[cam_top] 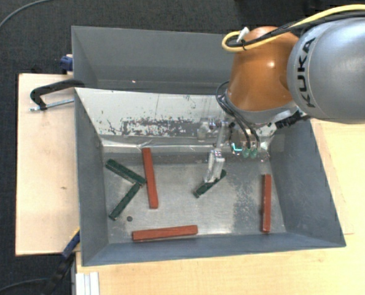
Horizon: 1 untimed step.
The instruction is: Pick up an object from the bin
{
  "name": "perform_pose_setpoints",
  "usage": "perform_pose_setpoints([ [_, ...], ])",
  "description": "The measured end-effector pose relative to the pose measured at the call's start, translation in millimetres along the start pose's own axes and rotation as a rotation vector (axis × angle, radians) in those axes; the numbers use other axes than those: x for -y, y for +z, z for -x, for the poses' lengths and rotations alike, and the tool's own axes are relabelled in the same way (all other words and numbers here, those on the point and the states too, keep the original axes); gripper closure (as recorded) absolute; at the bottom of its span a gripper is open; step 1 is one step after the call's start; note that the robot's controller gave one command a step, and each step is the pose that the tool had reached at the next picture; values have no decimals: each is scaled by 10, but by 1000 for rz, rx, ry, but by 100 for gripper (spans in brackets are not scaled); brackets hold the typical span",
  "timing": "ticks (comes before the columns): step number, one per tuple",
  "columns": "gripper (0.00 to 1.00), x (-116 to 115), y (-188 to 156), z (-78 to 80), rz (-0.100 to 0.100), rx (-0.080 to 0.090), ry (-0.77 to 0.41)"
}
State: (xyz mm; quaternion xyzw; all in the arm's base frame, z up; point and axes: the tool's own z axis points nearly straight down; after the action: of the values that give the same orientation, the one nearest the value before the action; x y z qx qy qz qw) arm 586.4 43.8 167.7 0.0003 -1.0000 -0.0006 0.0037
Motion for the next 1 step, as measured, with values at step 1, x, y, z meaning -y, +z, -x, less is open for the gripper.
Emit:
perform_pose_setpoints([
  [1,0,177,986,-206,-2,2,-404],
])
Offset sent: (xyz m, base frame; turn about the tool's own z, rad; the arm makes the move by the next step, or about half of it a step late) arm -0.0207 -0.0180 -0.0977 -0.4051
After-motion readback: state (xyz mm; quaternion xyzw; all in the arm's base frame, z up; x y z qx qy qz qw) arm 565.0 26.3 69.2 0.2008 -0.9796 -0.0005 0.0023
